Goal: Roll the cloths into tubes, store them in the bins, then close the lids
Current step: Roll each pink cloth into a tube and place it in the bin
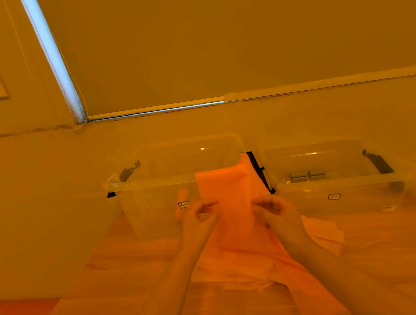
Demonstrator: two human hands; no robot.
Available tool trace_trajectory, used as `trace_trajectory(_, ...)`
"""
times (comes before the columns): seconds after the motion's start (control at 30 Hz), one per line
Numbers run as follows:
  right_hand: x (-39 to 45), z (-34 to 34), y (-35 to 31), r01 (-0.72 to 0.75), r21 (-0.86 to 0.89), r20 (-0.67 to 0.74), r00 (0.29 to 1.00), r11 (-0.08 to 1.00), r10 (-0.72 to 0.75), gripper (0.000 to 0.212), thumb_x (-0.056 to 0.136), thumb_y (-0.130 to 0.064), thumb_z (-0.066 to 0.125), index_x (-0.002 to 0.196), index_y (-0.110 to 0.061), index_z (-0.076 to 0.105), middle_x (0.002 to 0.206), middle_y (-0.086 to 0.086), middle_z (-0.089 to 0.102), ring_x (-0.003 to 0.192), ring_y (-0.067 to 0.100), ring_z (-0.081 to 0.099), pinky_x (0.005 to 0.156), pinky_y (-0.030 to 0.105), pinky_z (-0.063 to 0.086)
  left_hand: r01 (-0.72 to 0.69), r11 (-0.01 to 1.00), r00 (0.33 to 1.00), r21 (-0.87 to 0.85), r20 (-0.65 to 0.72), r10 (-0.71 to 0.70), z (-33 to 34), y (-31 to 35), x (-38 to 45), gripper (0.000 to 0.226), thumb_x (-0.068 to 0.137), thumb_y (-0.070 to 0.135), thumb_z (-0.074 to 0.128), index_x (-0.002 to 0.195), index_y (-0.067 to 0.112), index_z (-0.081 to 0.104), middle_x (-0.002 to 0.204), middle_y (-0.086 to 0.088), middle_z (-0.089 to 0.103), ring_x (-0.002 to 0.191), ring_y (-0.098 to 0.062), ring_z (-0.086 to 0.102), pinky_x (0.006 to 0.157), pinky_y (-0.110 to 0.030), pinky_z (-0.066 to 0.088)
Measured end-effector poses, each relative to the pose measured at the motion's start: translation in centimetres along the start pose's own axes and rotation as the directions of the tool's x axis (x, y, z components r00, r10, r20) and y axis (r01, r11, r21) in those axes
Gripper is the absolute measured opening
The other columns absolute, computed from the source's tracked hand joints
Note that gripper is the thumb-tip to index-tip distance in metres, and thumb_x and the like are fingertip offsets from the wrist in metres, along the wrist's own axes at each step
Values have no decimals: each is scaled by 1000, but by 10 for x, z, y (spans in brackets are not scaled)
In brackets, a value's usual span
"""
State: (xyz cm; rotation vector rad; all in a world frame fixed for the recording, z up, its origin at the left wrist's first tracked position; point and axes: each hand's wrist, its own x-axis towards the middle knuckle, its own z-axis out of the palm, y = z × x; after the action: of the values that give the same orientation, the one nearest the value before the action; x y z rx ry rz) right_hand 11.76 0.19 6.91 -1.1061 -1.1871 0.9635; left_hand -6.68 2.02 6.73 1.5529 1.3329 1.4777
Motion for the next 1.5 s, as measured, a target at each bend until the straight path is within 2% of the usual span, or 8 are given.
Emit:
trace_trajectory(0.17, 2, -1, 2, -23, -16, -7, 1000, 1000, 23, 13, 85, -11, 69, 95, -19, 67, 101, 1, 67, 93, 14, 63, 71, 21, 52, 65, 991, 992, -118, 118, -51, 2, 9, 4, 19, 85, 10, 69, 95, 25, 70, 100, 7, 68, 96, -14, 64, 82, -27, 55)
trace_trajectory(0.37, -2, -5, 2, 57, -135, 80, 996, 989, -46, 15, 84, -11, 71, 89, -25, 67, 95, -5, 68, 88, 8, 64, 70, 20, 52, 10, 1000, 989, -9, 145, -8, 2, 13, -4, 19, 84, 5, 69, 97, 19, 69, 95, 6, 66, 86, -8, 62, 74, -18, 52)
trace_trajectory(0.5, -8, -4, -2, 68, -69, 141, 988, 995, -58, 11, 81, -10, 74, 87, -19, 70, 90, 1, 72, 83, 11, 68, 65, 18, 54, -32, 999, 986, 15, 165, 29, -6, 13, -12, 24, 80, 0, 72, 93, 19, 68, 96, 4, 67, 80, 2, 63, 74, -16, 52)
trace_trajectory(0.77, -8, -10, -23, 85, -61, 169, 983, 994, -74, 8, 82, -10, 72, 88, -15, 70, 94, 4, 72, 88, 12, 67, 72, 19, 55, -145, 974, 969, 174, 222, 104, -32, 19, -13, 45, 76, -4, 74, 94, 35, 60, 101, 12, 61, 91, -8, 61, 74, -16, 51)
trace_trajectory(0.9, -6, -19, -32, 197, -256, 357, 929, 946, -97, 27, 77, -2, 76, 97, -18, 68, 101, -6, 67, 92, 3, 64, 72, 13, 52, -353, 870, 908, 345, 349, 231, -44, 26, -9, 41, 70, 2, 81, 105, 17, 67, 103, 14, 55, 98, 6, 51, 85, -3, 39)
trace_trajectory(1.03, -3, -25, -33, 294, -392, 392, 911, 872, -131, 31, 77, 2, 74, 98, -20, 68, 99, -6, 66, 91, -1, 62, 75, 10, 51, -406, 792, 884, 456, 416, 213, -50, 26, -9, 40, 74, 4, 79, 111, 14, 68, 108, 5, 57, 101, -3, 53, 86, -4, 38)
trace_trajectory(1.2, -5, -30, -35, 291, -399, 342, 927, 870, -154, 22, 79, -1, 73, 94, -18, 70, 92, -10, 66, 88, 1, 63, 74, 15, 54, -328, 819, 911, 470, 388, 142, -52, 27, -16, 18, 82, 3, 71, 96, 14, 71, 96, 6, 61, 91, -6, 60, 82, -18, 49)
trace_trajectory(1.5, 0, -29, -56, 254, -299, 225, 956, 920, -191, 20, 80, -3, 73, 89, -20, 71, 92, -6, 69, 88, 4, 64, 73, 15, 53, -216, 940, 970, 263, 170, 176, -46, 51, -12, 15, 81, 0, 71, 89, 12, 73, 92, 7, 65, 86, 1, 59, 74, -8, 47)
